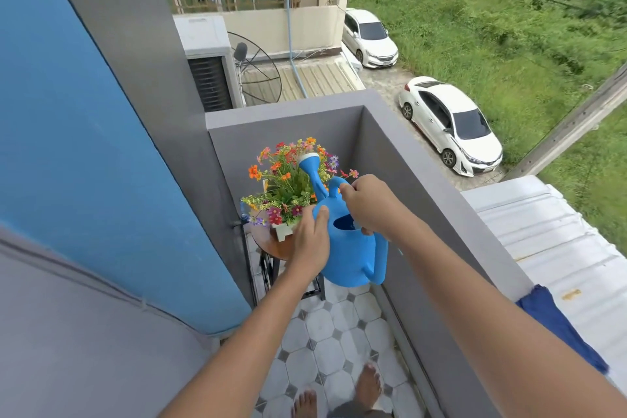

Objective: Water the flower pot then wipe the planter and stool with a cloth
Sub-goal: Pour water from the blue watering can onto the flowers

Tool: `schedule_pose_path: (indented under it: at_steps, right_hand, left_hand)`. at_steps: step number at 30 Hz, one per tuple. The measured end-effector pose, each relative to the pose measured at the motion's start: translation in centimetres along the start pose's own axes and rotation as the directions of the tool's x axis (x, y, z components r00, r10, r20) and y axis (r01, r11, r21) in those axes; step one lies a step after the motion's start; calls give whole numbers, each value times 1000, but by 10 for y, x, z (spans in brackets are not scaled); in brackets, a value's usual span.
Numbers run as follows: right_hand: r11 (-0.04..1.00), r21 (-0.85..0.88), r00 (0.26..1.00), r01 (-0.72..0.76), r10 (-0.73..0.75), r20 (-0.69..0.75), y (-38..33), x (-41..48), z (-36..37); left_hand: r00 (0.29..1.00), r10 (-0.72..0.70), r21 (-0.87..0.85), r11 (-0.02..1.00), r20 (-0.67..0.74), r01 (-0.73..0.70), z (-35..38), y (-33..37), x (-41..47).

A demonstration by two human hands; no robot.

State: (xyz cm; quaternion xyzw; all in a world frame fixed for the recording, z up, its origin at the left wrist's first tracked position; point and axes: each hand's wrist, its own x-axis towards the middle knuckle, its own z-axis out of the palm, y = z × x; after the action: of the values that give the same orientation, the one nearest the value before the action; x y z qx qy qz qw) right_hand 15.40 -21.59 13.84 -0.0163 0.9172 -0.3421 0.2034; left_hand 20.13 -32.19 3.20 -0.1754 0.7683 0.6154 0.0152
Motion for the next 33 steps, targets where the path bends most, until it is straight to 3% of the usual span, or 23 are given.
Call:
schedule_pose_path:
  at_steps: [20, 26, 33]
  right_hand:
    - [995, -71, 996, -75, 70, -61, 14, 2, -28]
    - [980, -149, 991, -130, 131, -8, 18, -2, -37]
    - [990, -110, 996, -90, 88, -21, 15, -3, -30]
  left_hand:
    - [998, -13, 92, 996, 65, 7, 27, 16, -1]
    - [995, -27, 80, 997, 98, 19, 38, 17, -7]
    - [997, -21, 113, 994, 71, 13, 28, 17, -7]
